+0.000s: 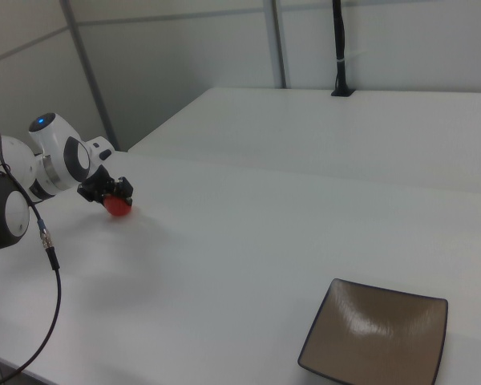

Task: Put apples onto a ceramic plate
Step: 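Close the gripper around the red apple, then lift the red apple and carry it toward the brown plate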

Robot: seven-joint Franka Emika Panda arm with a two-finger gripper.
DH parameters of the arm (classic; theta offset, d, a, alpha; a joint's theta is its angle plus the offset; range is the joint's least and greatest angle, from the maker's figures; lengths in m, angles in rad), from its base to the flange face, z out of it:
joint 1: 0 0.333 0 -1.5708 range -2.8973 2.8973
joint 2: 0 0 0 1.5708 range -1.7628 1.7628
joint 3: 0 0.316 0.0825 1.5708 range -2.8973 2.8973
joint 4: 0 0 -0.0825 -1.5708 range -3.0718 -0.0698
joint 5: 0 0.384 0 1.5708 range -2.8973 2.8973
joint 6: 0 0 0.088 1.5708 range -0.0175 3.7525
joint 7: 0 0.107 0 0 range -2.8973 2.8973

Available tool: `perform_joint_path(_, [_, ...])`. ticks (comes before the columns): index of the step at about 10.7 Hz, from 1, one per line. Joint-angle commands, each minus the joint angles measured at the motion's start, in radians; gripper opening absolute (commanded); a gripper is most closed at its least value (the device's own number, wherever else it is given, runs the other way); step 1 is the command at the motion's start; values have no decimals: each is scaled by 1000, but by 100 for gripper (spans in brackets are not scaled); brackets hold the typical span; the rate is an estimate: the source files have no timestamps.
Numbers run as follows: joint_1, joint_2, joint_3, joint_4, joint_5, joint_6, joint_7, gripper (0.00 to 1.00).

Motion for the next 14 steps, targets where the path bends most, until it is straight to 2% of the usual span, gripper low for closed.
perform_joint_path(1, [-40, -54, 42, -21, -14, -1, 27, 32])
perform_joint_path(3, [-44, -142, 44, -62, -5, -10, 35, 32])
perform_joint_path(5, [-70, -263, 45, -107, 7, -88, 46, 33])
perform_joint_path(9, [-139, -527, 45, -151, 131, -357, 41, 32])
perform_joint_path(11, [-183, -646, 45, -197, 156, -470, 32, 32])
perform_joint_path(14, [-260, -801, 30, -306, 261, -582, -180, 33])
